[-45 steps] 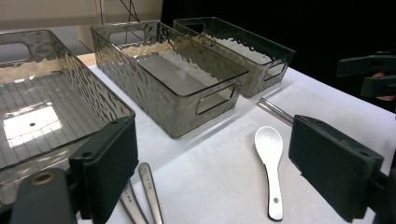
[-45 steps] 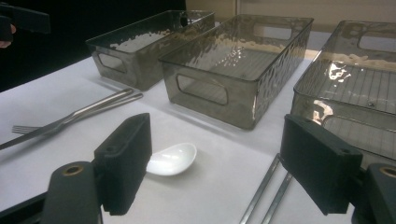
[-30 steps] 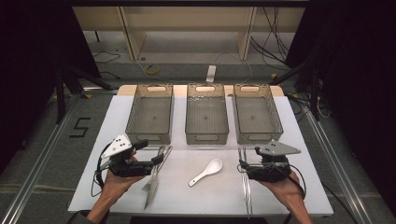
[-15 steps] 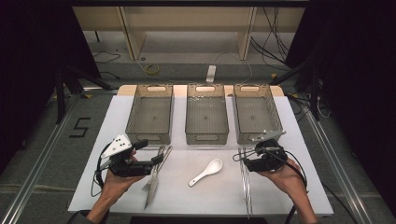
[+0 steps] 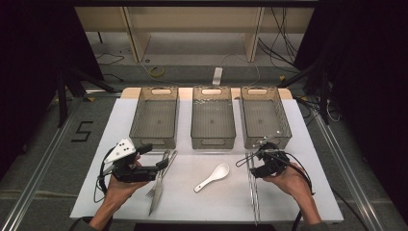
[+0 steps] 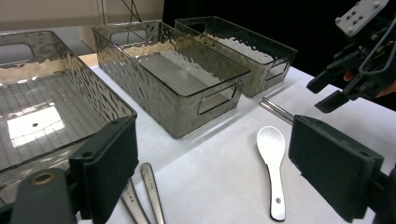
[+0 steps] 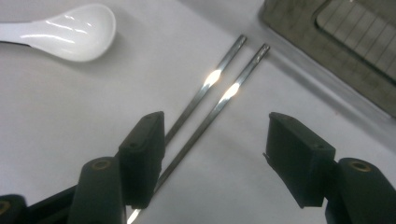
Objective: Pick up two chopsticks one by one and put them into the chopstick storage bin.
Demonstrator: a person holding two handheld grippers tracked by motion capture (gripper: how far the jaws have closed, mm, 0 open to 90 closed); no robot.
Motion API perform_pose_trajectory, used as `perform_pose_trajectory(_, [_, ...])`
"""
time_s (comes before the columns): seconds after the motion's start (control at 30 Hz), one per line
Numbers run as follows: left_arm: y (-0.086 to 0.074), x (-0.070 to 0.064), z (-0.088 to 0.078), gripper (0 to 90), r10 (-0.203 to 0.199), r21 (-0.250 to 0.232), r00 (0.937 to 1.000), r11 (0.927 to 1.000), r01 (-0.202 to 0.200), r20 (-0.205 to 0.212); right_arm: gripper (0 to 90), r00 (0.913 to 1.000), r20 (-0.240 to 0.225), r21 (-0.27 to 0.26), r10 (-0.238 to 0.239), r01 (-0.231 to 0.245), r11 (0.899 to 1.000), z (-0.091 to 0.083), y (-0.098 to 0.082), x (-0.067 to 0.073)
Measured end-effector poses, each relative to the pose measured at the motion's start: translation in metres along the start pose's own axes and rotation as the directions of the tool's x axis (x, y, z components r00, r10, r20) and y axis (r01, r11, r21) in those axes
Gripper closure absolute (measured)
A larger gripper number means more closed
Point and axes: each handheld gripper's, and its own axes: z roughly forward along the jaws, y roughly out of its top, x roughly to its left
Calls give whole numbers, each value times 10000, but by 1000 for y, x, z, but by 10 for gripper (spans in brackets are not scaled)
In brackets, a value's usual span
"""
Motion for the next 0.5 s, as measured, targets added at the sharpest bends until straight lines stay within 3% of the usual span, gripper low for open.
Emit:
perform_pose_trajectory(0.33, [0, 0, 0, 149, 56, 23, 10000, 10000, -56, 14, 494, 9997, -254, 998, 61, -36, 9950, 18, -4, 2])
perform_pose_trajectory(0.5, [0, -1, 0, 149, 75, 33, 10000, 10000, -75, 28, 551, 9987, -489, 1164, 118, -61, 9932, 21, -7, 4])
